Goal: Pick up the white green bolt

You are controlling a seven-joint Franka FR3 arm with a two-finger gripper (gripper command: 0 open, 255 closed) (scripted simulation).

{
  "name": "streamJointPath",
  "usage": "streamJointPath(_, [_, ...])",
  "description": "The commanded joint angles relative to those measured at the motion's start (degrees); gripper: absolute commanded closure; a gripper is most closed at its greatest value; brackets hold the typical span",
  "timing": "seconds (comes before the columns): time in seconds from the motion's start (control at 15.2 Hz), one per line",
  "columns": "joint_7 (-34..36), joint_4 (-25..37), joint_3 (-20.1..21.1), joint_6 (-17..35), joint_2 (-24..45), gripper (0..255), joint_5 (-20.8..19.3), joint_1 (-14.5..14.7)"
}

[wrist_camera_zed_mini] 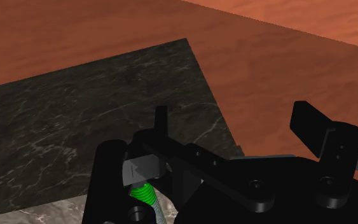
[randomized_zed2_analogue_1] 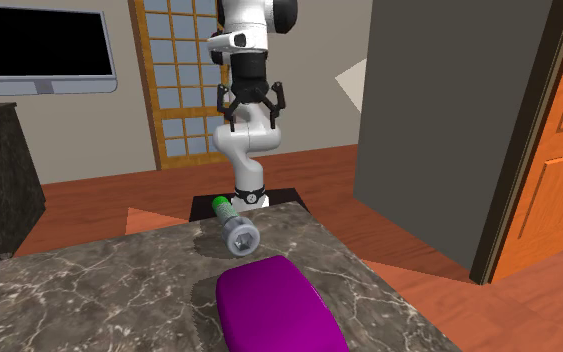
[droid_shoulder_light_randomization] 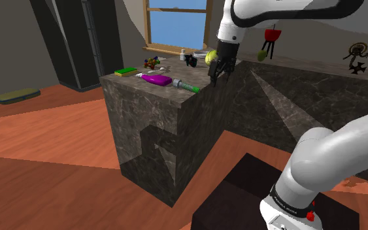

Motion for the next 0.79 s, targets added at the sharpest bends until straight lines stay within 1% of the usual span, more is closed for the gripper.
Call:
streamJointPath(0.0, [-2.7,1.9,-1.5,2.1,3.9,0,-0.3,0.1])
streamJointPath(0.4, [-9.9,9.5,-4.8,7.1,16.4,0,0.4,0.7])
streamJointPath(0.73, [-16.0,18.1,-6.8,9.4,27.5,0,2.5,0.8])
